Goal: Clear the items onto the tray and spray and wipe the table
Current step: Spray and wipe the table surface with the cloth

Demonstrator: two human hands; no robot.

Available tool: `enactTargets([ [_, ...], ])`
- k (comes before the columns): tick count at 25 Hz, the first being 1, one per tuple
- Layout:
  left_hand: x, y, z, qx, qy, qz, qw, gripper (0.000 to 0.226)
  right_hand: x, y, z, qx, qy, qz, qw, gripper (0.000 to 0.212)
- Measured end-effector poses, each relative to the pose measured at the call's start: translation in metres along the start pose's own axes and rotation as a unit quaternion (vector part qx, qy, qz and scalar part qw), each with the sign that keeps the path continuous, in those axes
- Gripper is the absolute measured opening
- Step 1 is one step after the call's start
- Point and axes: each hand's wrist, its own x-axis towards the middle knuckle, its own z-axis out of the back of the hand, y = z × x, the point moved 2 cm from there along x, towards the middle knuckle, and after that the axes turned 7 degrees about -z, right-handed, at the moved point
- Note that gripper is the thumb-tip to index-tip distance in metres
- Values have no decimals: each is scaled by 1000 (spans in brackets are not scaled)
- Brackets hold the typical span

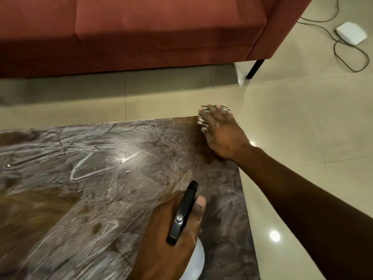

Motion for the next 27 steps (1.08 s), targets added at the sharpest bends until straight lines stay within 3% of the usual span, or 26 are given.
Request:
enactTargets([
  [1,-3,1,1,4,-4,-1,1000,58,0,16,-7,1,17,32,999,73],
  [4,-9,1,6,16,-3,-5,1000,50,-57,13,-25,-39,73,237,968,79],
  [6,-13,-1,6,41,16,-20,999,48,-88,-21,-15,-26,72,273,959,78],
  [10,-28,10,-3,50,27,-21,998,51,-65,-60,15,14,78,146,986,66],
  [16,-58,17,-22,5,20,36,999,61,-57,-39,21,103,135,59,984,60],
  [27,-110,27,-49,38,-13,102,994,55,-77,-32,23,125,157,59,978,59],
])
